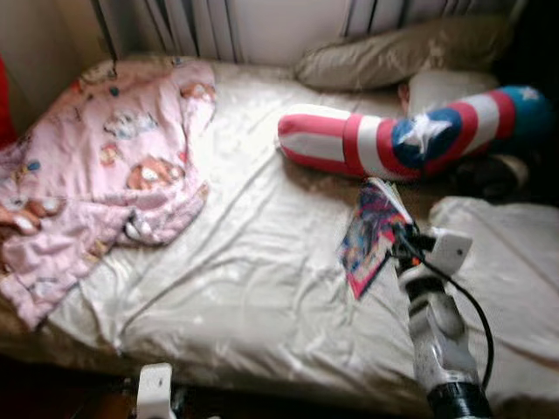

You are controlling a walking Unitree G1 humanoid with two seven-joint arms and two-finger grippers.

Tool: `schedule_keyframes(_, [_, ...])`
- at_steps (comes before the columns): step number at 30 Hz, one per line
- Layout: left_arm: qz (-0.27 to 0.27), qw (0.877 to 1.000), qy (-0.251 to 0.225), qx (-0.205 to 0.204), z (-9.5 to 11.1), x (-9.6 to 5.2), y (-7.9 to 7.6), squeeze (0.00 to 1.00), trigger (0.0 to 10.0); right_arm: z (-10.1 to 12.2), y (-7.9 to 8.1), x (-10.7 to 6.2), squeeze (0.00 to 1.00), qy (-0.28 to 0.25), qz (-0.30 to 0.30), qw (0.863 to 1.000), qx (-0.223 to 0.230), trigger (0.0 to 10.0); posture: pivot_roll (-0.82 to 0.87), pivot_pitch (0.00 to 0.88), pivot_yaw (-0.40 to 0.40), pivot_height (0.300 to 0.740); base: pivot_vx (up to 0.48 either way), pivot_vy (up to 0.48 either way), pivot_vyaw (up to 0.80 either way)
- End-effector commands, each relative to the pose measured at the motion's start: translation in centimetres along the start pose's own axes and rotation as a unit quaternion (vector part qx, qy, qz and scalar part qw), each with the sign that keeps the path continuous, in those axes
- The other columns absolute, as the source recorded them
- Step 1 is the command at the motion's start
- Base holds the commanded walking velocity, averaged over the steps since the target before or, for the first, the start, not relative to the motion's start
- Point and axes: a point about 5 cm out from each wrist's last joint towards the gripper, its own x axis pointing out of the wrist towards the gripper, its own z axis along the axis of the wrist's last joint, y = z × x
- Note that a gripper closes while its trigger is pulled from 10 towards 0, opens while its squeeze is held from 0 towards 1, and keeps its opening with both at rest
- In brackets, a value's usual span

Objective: Clean up the room

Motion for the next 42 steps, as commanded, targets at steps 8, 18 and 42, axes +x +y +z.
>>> schedule_keyframes(8, [0.007,1.000,0.015,-0.008,-0.77,-0.28,0.50,0.00,10.0,0.58,0.23,0.28,0.00,-0.017,0.003,1.000,-0.004,10.0,0.08,0.132,-0.063,0.740,0.000,0.000,0.00])
schedule_keyframes(18, [0.006,1.000,0.016,-0.008,-0.90,-0.33,0.44,0.00,10.0,0.26,0.02,0.28,0.00,-0.003,-0.003,1.000,-0.006,10.0,0.08,0.144,-0.066,0.740,0.000,0.000,-0.06])
schedule_keyframes(42, [0.008,1.000,0.012,-0.007,-0.77,-0.30,0.37,0.00,10.0,0.15,0.19,0.42,0.00,-0.004,0.004,1.000,-0.011,10.0,0.07,0.152,-0.069,0.740,0.000,-0.102,-0.43])
